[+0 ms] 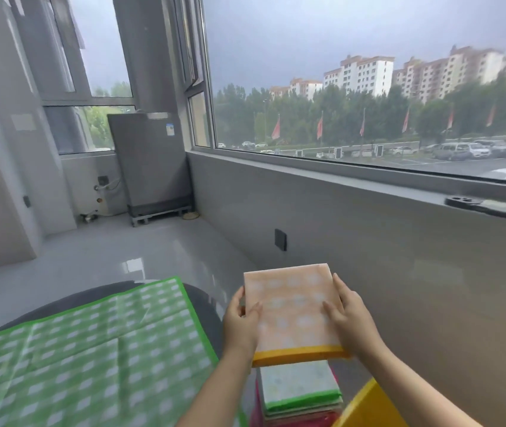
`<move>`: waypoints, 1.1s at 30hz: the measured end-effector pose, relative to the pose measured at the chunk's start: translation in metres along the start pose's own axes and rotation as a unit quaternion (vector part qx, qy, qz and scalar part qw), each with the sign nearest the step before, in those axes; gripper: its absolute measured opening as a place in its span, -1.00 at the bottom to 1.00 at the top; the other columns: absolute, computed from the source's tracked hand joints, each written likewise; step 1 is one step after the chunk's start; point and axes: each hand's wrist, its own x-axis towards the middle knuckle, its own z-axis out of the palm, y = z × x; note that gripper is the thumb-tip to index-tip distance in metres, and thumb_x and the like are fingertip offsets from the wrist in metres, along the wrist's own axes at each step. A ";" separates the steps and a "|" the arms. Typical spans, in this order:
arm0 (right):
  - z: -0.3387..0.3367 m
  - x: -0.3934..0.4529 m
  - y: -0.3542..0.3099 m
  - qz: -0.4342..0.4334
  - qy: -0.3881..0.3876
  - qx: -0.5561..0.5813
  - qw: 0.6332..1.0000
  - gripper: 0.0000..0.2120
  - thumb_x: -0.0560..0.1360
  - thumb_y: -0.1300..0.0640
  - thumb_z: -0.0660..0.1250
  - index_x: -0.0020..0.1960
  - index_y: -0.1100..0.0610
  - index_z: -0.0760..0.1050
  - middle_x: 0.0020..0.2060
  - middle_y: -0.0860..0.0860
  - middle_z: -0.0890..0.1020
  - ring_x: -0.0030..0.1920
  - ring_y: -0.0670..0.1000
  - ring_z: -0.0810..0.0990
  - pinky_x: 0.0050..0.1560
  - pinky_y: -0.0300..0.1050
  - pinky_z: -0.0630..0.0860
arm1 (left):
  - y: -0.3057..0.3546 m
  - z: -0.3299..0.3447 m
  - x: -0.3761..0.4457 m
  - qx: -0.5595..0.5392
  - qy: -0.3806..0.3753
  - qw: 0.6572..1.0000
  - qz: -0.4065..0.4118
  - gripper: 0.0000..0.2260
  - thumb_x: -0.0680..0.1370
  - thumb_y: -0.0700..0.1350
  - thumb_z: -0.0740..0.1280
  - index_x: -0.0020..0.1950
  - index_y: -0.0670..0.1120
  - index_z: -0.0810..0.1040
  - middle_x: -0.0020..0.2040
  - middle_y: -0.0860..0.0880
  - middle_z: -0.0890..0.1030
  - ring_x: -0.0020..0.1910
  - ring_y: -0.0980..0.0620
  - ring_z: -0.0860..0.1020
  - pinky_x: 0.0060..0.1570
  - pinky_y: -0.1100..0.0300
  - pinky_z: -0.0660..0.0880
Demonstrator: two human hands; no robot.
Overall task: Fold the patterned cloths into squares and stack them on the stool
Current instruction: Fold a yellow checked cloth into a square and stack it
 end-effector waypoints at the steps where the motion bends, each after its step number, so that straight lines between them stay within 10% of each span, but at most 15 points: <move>1: -0.004 0.005 0.014 0.009 0.001 -0.002 1.000 -0.42 0.56 0.18 0.23 0.51 0.07 0.09 0.24 0.14 0.40 0.25 0.11 0.40 0.06 -0.19 0.30 | -0.009 0.013 0.003 0.007 -0.005 1.000 -0.009 -0.60 0.57 -0.26 0.28 0.40 -0.07 0.38 0.14 -0.08 0.59 -0.02 -0.02 0.58 -0.14 0.18 0.52; 19: 0.101 0.043 0.184 0.147 -0.105 -0.075 0.981 -0.41 0.58 0.15 0.19 0.53 0.12 0.02 0.33 0.19 0.33 0.31 0.17 0.36 0.18 -0.09 0.35 | -0.184 0.055 0.055 0.328 0.066 0.929 -0.157 -0.57 0.63 -0.13 0.18 0.50 0.00 0.26 0.44 -0.07 0.36 0.31 -0.15 0.42 0.21 0.01 0.39; 26: 0.120 0.035 0.210 0.153 -0.119 -0.125 0.973 -0.42 0.59 0.14 0.14 0.53 0.11 -0.02 0.38 0.13 0.27 0.32 0.18 0.35 0.18 -0.02 0.36 | -0.210 0.054 0.048 0.369 0.054 0.913 -0.166 -0.56 0.66 -0.09 0.10 0.54 0.07 0.13 0.29 -0.12 0.36 -0.09 -0.07 0.44 -0.03 0.11 0.39; 33: 0.131 0.025 0.216 0.137 -0.104 -0.194 0.966 -0.44 0.60 0.09 0.08 0.53 0.08 -0.06 0.30 0.10 0.34 0.24 0.15 0.42 0.06 0.00 0.43 | -0.214 0.052 0.042 0.334 0.090 0.924 -0.161 -0.58 0.65 -0.20 0.10 0.51 -0.01 0.24 0.32 -0.10 0.35 -0.08 -0.05 0.42 -0.04 0.16 0.34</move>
